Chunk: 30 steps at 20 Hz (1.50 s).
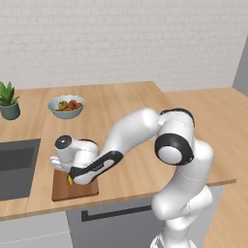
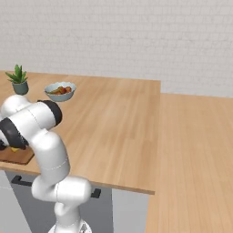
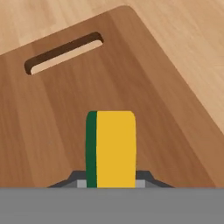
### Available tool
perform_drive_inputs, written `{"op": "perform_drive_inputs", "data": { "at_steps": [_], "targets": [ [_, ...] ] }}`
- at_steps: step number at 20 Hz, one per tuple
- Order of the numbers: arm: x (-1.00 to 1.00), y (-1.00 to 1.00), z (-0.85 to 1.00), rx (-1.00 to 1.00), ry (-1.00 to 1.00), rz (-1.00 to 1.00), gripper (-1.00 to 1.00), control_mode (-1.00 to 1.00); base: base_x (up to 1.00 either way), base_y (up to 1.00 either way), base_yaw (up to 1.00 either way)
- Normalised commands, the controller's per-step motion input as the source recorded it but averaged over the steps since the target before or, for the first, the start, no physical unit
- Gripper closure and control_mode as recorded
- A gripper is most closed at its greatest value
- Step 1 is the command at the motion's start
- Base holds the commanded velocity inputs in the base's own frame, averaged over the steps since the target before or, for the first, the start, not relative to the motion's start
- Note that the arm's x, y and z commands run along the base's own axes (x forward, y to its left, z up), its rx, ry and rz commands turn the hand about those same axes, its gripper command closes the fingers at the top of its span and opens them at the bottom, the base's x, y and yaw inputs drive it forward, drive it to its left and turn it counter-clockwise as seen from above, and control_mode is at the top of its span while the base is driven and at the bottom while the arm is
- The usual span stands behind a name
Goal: Pick up the sponge from the counter and clean the cutting board by briefly scrubbing or pressing down on the cutting board. Once finished, release the sponge.
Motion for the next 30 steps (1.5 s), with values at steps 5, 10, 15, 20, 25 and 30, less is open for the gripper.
{"op": "perform_drive_inputs", "data": {
  "at_steps": [5, 10, 15, 20, 25, 30],
  "targets": [
    [-0.56, 0.08, 0.0, 0.0, 0.11, 0.0, 1.0, -1.0, 0.0, 0.0, 0.0],
    [-0.25, 0.04, 0.0, 0.0, 0.07, 0.0, 1.0, -1.0, 0.0, 0.0, 0.0],
    [0.22, -0.01, -0.03, 0.0, -0.06, 0.0, 1.0, -1.0, 0.0, 0.0, 0.0],
    [0.77, -0.16, 0.0, 0.0, -0.13, 0.0, 1.0, -1.0, 0.0, 0.0, 0.0],
    [0.92, -0.24, 0.0, 0.0, -0.03, 0.0, 1.0, -1.0, 0.0, 0.0, 0.0],
    [0.79, -0.01, 0.0, 0.0, 0.0, -0.01, 1.0, -1.0, 0.0, 0.0, 0.0]
  ]
}}
